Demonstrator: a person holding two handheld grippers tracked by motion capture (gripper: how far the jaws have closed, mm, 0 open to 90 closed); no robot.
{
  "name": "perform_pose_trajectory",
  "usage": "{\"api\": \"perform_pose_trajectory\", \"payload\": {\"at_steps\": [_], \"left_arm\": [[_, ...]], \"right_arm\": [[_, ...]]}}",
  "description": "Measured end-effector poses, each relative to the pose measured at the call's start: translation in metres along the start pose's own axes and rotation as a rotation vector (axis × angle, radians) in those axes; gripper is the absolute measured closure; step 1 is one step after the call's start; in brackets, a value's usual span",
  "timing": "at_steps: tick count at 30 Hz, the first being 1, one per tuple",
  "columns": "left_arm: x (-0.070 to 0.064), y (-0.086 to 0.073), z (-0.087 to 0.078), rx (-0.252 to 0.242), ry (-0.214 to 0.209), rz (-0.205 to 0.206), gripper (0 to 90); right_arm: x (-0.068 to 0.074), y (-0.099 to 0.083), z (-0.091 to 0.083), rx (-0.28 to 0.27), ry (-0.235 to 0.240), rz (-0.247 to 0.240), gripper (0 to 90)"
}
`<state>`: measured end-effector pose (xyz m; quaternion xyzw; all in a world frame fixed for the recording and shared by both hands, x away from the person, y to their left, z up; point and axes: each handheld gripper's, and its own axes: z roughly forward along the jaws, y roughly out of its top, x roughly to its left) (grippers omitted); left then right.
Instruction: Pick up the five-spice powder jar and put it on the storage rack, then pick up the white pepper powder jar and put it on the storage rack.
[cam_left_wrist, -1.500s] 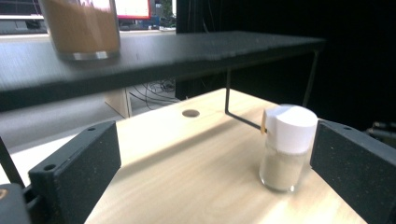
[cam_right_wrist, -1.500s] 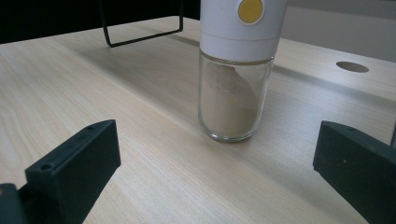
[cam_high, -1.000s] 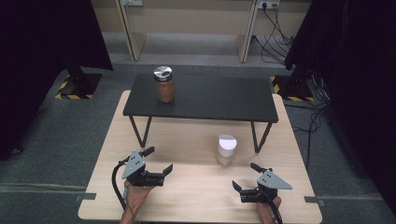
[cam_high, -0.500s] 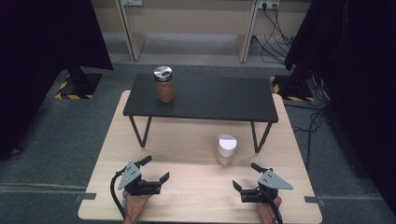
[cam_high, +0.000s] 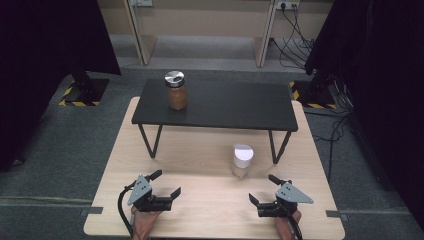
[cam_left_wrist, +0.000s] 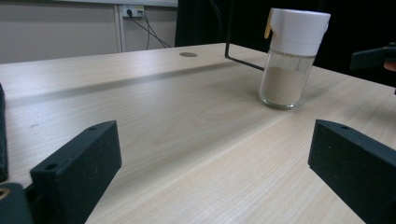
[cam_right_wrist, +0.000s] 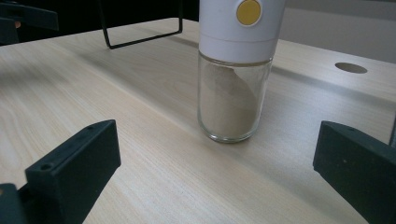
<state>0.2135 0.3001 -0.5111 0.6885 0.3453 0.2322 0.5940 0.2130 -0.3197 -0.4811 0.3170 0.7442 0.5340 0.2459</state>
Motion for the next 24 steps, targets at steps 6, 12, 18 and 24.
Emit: {"api": "perform_pose_trajectory", "payload": {"at_steps": [6, 12, 18, 24], "left_arm": [[0.0006, -0.0003, -0.0001, -0.001, 0.001, 0.0, 1.8], [-0.0005, 0.001, 0.0012, 0.008, -0.002, 0.015, 1.9], [-0.0001, 0.0012, 0.0017, 0.011, -0.005, 0.013, 1.8], [-0.0001, 0.0014, 0.0019, 0.012, -0.005, 0.01, 1.5]], "right_arm": [[0.0004, 0.0001, 0.0, 0.0, 0.0, -0.003, 0.5], [0.0004, 0.0003, 0.0003, 0.001, 0.0, -0.005, 0.6], [-0.0002, 0.0, 0.0, 0.0, 0.0, 0.001, 0.5], [0.0006, -0.0001, -0.0002, 0.0, -0.003, -0.001, 0.5]]}}
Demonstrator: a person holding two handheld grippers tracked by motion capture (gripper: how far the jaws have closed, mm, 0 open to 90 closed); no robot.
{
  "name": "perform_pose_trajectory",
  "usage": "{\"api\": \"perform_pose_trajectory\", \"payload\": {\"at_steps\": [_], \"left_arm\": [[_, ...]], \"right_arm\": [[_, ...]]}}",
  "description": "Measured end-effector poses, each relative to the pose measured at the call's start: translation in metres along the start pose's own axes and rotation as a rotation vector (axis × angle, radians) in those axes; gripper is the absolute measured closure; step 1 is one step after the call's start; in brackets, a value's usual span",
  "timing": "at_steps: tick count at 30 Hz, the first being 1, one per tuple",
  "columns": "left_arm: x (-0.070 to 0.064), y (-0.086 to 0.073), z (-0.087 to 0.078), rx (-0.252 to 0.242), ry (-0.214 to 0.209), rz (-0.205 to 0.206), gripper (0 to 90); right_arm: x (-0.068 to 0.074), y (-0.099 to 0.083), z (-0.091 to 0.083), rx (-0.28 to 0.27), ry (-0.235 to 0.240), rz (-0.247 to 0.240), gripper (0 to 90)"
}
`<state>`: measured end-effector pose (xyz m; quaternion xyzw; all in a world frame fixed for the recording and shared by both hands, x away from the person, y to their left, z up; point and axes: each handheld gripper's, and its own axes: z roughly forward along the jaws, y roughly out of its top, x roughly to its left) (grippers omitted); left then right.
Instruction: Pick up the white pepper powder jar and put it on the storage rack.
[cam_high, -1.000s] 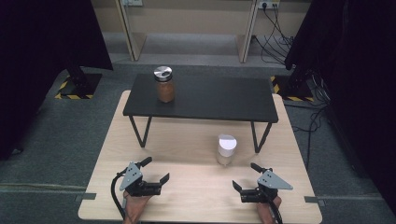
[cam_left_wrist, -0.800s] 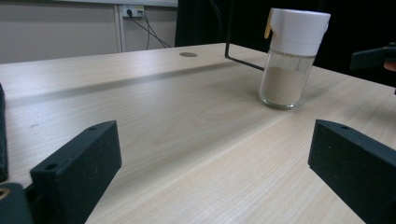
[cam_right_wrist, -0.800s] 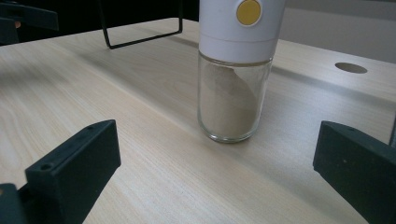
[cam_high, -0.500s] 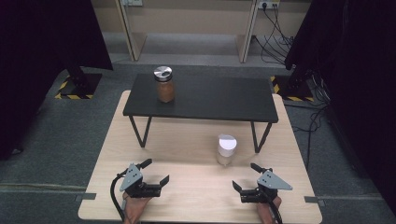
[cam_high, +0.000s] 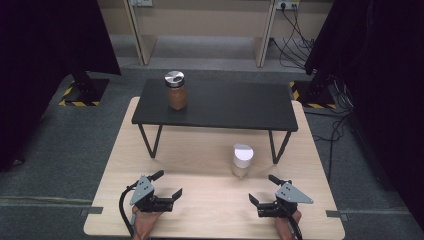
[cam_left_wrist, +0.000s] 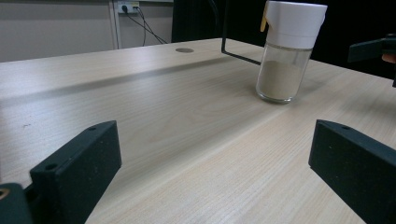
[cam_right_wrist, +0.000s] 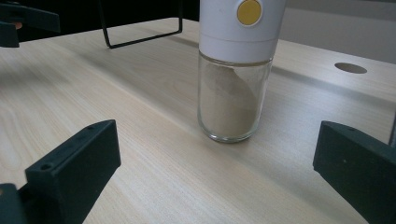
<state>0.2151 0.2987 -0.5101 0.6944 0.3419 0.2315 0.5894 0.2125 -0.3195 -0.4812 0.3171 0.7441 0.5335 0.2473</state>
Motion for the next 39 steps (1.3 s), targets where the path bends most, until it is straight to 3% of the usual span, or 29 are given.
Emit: {"api": "perform_pose_trajectory", "payload": {"at_steps": [8, 16, 23, 32, 37, 39], "left_arm": [[0.0, 0.0, 0.0, -0.001, -0.001, -0.001, 0.3], [0.001, -0.001, -0.001, -0.009, -0.004, -0.011, 0.0], [0.001, 0.0, 0.0, -0.006, -0.007, -0.008, 0.0], [0.001, 0.001, 0.001, 0.003, -0.011, -0.004, 0.0], [0.002, 0.001, 0.001, 0.005, -0.014, -0.006, 0.0], [0.002, 0.001, 0.001, 0.006, -0.013, -0.006, 0.0]], "right_arm": [[0.0, 0.0, 0.0, -0.005, 0.001, -0.003, 0.5], [-0.003, -0.006, -0.002, -0.045, 0.005, 0.018, 0.5], [-0.001, -0.004, 0.001, -0.039, -0.011, 0.012, 0.5], [-0.002, 0.0, 0.008, -0.052, 0.002, 0.054, 0.3], [0.004, 0.001, 0.014, -0.081, -0.021, 0.098, 0.3], [0.006, 0.001, 0.016, -0.089, -0.03, 0.094, 0.2]]}}
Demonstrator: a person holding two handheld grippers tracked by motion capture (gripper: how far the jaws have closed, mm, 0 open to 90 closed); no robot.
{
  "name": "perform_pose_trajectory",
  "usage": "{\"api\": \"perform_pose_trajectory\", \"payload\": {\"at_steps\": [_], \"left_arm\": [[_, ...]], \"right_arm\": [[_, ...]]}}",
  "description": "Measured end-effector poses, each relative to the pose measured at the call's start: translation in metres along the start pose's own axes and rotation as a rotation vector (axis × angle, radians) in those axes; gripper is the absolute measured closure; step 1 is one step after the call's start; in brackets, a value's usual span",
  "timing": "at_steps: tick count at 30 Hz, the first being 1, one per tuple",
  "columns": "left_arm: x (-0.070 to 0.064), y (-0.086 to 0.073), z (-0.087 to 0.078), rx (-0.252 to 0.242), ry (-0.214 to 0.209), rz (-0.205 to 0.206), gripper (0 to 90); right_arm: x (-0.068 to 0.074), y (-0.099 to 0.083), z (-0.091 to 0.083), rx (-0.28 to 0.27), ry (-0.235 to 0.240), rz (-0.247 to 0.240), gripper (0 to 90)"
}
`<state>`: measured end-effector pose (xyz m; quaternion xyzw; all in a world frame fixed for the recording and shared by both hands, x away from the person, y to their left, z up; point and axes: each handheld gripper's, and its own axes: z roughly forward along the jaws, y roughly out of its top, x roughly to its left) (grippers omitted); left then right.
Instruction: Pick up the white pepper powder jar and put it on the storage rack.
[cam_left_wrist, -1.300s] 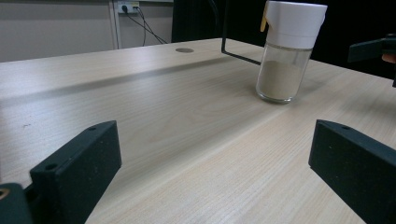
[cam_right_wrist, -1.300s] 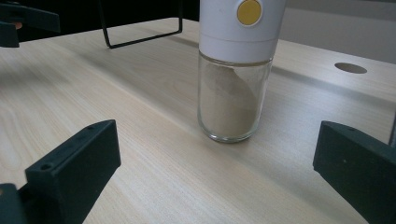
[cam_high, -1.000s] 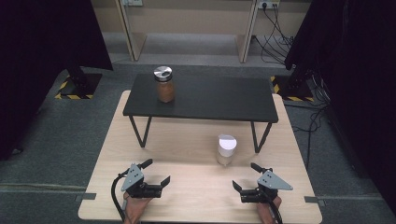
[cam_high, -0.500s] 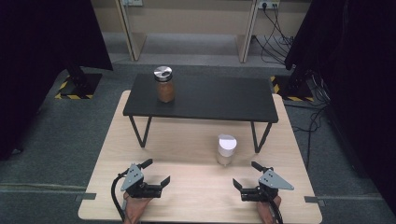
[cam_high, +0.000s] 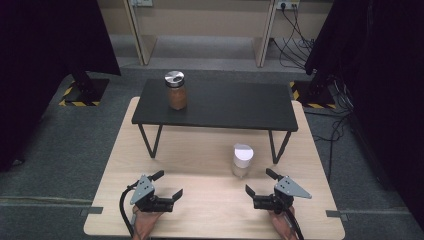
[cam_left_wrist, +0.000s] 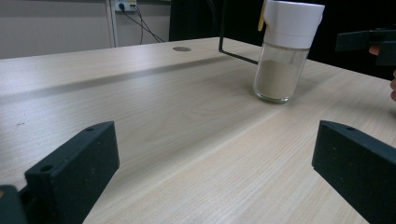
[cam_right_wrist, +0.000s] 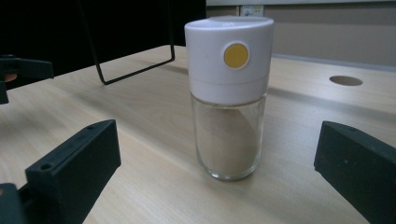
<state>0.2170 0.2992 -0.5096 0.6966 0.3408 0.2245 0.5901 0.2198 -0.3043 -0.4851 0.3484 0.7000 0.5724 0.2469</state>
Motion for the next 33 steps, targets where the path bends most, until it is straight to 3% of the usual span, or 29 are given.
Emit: {"api": "perform_pose_trajectory", "payload": {"at_steps": [6, 13, 17, 21, 33], "left_arm": [[0.0, 0.0, 0.0, 0.003, 0.002, 0.002, 0.2], [0.0, 0.0, 0.0, 0.002, 0.003, 0.001, 0.2], [0.0, 0.0, 0.0, 0.002, 0.003, -0.002, 0.2], [0.0, 0.0, 0.0, 0.002, 0.003, -0.002, 0.2], [0.0, 0.0, 0.0, 0.002, 0.001, 0.0, 0.2]], "right_arm": [[0.006, 0.001, 0.005, -0.026, -0.028, 0.022, 0.4], [0.003, 0.003, 0.016, -0.002, -0.045, 0.016, 0.8], [0.005, 0.006, 0.024, 0.0, -0.05, -0.024, 1.6], [0.005, 0.009, 0.033, -0.002, -0.047, -0.015, 2.1], [0.008, 0.017, 0.058, 0.024, -0.096, -0.001, 10.3]]}}
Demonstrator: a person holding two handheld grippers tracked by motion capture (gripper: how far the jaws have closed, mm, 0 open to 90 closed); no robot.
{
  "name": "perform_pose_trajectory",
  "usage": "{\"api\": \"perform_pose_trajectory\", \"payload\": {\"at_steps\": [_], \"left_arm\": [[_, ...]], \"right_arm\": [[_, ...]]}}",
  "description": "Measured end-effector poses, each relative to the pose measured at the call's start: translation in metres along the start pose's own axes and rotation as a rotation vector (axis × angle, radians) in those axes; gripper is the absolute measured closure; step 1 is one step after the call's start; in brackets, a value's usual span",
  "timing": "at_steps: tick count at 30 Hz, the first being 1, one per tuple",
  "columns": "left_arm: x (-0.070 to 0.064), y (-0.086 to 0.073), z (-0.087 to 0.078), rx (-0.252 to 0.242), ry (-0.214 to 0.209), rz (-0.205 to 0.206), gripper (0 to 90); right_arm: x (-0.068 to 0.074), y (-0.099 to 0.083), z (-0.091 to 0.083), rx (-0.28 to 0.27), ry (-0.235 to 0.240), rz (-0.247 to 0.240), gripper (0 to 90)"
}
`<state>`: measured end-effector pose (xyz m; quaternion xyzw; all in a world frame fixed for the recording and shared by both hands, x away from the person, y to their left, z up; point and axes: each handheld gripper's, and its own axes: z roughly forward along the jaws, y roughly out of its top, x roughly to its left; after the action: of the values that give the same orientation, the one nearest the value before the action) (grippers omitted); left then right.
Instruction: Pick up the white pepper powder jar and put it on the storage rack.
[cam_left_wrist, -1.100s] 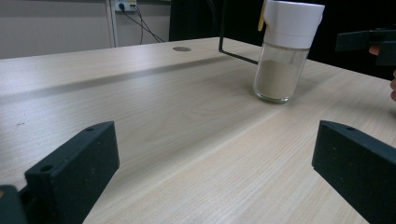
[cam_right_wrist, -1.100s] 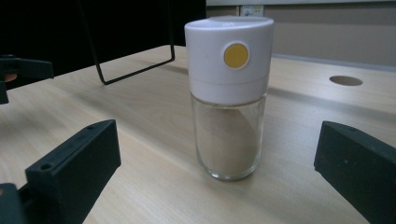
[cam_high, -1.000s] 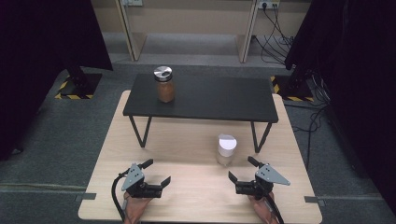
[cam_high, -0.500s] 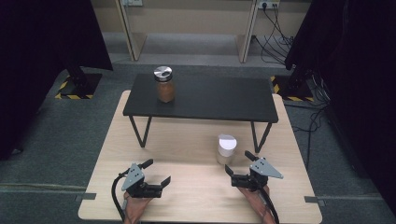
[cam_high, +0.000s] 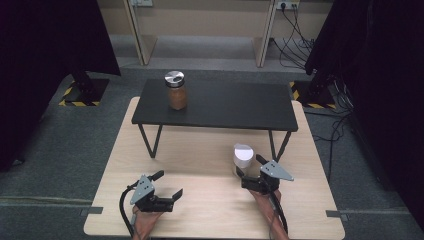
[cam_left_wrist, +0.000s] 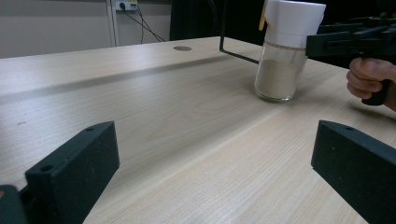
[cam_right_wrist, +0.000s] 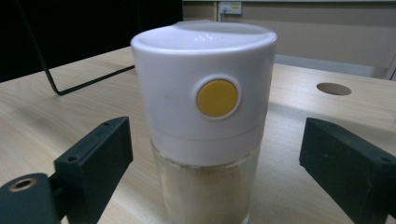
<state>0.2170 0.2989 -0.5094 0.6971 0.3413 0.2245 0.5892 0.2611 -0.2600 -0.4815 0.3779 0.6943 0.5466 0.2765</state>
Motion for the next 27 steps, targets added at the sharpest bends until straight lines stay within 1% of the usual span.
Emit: {"api": "perform_pose_trajectory", "payload": {"at_steps": [1, 5, 7, 12, 15, 16, 21, 22, 23, 24, 27], "left_arm": [[0.0, 0.0, 0.0, 0.0, 0.0, 0.0, 0.2], [0.0, 0.0, 0.0, -0.001, 0.0, -0.002, 0.2], [0.0, 0.0, 0.0, 0.0, 0.0, -0.001, 0.2], [0.0, 0.0, 0.0, -0.001, -0.001, -0.001, 0.2], [0.0, 0.0, 0.0, -0.001, -0.001, -0.003, 0.3], [0.0, 0.0, 0.0, -0.001, -0.001, -0.003, 0.3], [0.0, 0.0, 0.0, -0.001, -0.001, -0.002, 0.3], [0.0, 0.0, 0.0, -0.001, 0.0, -0.002, 0.3], [0.0, 0.0, 0.0, -0.001, 0.0, -0.002, 0.3], [0.0, 0.0, 0.0, -0.001, -0.001, -0.002, 0.3], [0.0, 0.0, 0.0, 0.0, -0.001, -0.002, 0.4]], "right_arm": [[0.0, 0.001, 0.004, 0.002, 0.004, -0.002, 12.0], [0.002, 0.002, 0.008, 0.001, 0.004, -0.016, 13.2], [0.004, 0.004, 0.012, 0.002, -0.002, -0.02, 14.5], [0.004, 0.006, 0.015, 0.005, -0.006, -0.024, 17.4], [0.003, 0.008, 0.018, 0.006, 0.0, -0.026, 18.8], [0.003, 0.009, 0.019, 0.005, 0.004, -0.028, 21.2], [0.005, 0.01, 0.021, 0.013, 0.001, -0.037, 24.4], [0.004, 0.011, 0.022, 0.015, 0.002, -0.038, 26.8], [0.004, 0.011, 0.022, 0.015, 0.002, -0.038, 26.8], [0.004, 0.01, 0.022, 0.016, 0.002, -0.04, 28.6], [0.005, 0.01, 0.022, 0.014, 0.003, -0.041, 29.7]]}}
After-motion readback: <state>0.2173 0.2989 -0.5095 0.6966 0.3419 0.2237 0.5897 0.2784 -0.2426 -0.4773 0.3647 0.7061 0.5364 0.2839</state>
